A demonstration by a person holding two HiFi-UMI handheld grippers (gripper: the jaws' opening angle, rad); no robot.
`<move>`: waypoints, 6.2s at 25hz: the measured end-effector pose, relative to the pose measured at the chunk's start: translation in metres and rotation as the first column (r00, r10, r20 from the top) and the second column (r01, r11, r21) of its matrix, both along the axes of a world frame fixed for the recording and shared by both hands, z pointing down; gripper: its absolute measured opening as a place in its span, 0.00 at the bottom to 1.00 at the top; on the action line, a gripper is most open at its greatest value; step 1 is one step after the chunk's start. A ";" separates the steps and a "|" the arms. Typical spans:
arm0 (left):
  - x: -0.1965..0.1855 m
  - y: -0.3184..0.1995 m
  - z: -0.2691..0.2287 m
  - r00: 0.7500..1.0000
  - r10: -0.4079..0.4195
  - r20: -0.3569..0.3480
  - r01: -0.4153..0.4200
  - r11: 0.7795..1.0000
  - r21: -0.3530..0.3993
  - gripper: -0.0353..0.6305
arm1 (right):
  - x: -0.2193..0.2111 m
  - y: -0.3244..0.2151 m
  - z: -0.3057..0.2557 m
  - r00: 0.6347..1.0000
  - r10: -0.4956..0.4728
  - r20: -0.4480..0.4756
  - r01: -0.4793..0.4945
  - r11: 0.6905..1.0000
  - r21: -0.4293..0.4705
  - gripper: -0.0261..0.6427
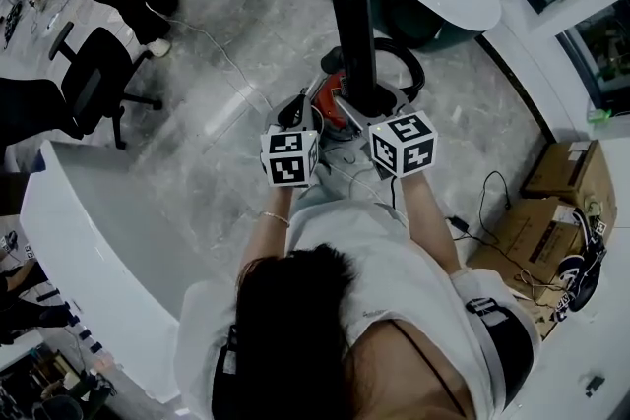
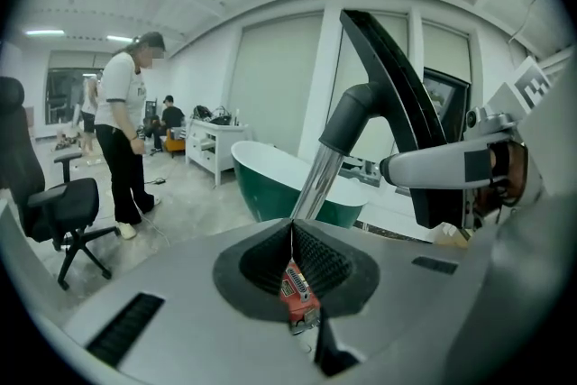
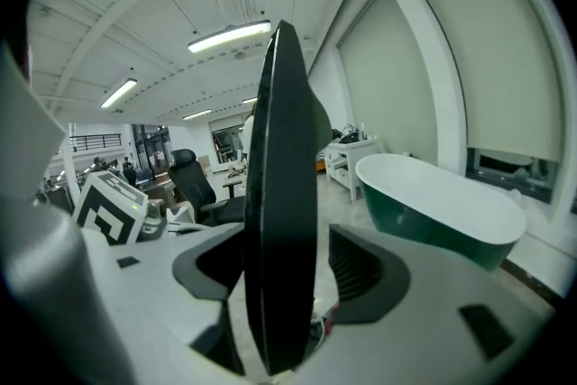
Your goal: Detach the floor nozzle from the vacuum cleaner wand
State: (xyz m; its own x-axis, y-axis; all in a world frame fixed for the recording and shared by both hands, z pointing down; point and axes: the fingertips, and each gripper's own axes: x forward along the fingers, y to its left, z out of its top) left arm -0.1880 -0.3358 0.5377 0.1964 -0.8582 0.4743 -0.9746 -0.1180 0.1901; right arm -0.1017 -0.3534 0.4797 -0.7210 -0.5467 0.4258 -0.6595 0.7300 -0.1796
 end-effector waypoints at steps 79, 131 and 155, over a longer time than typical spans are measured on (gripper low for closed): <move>0.046 -0.087 0.040 0.940 0.334 0.070 -0.339 0.937 0.081 0.32 | -0.018 0.001 -0.001 0.995 -0.059 0.078 0.068 0.991 -0.115 0.22; 0.053 -0.079 0.038 0.914 0.398 0.081 -0.403 0.913 0.058 0.32 | -0.018 0.013 -0.018 0.992 -0.003 0.126 0.025 0.984 -0.175 0.21; 0.054 -0.081 0.039 0.910 0.405 0.092 -0.411 0.910 0.058 0.32 | -0.017 0.011 -0.021 0.987 0.037 0.157 -0.003 0.977 -0.212 0.21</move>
